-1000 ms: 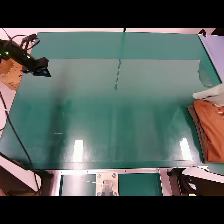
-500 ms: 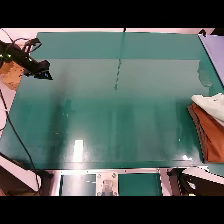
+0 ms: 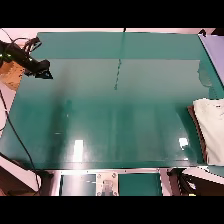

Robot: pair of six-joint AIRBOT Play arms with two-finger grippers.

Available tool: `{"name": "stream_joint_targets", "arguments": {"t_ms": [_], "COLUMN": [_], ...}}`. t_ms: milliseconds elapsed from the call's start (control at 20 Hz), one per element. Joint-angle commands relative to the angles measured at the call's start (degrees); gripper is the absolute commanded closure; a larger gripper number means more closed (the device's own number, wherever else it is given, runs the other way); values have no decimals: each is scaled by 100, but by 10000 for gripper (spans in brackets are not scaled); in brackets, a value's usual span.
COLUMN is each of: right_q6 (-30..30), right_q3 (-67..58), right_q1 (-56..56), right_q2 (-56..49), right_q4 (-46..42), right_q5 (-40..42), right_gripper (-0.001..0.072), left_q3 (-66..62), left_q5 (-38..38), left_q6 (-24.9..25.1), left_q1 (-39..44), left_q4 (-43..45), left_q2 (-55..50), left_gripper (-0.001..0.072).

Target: Fold the shirts.

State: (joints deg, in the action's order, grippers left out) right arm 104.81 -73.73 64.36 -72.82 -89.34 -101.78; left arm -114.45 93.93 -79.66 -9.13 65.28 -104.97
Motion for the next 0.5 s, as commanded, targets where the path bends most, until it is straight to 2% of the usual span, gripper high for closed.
{"name": "stream_joint_targets", "arguments": {"t_ms": [0,100,250,450], "right_q6": [-332,-619,-981,-1143], "right_q3": [-372,-640,-577,719], "right_q1": [-455,-1115,-2437,-4605], "right_q2": [-2,22,264,852], "right_q4": [1832,2435,2524,2420], "right_q5": [789,1296,1908,2664], "right_gripper": [690,690,691,691], "left_q3": [-13,22,308,1958], "left_q5": [-52,-22,109,-70], "left_q6": [17,-46,-282,-240], "left_q1": [2,2,63,673], "left_q4": [-92,-98,-116,-76], "left_q2": [203,452,811,1655], "left_gripper": [688,688,689,688]}}
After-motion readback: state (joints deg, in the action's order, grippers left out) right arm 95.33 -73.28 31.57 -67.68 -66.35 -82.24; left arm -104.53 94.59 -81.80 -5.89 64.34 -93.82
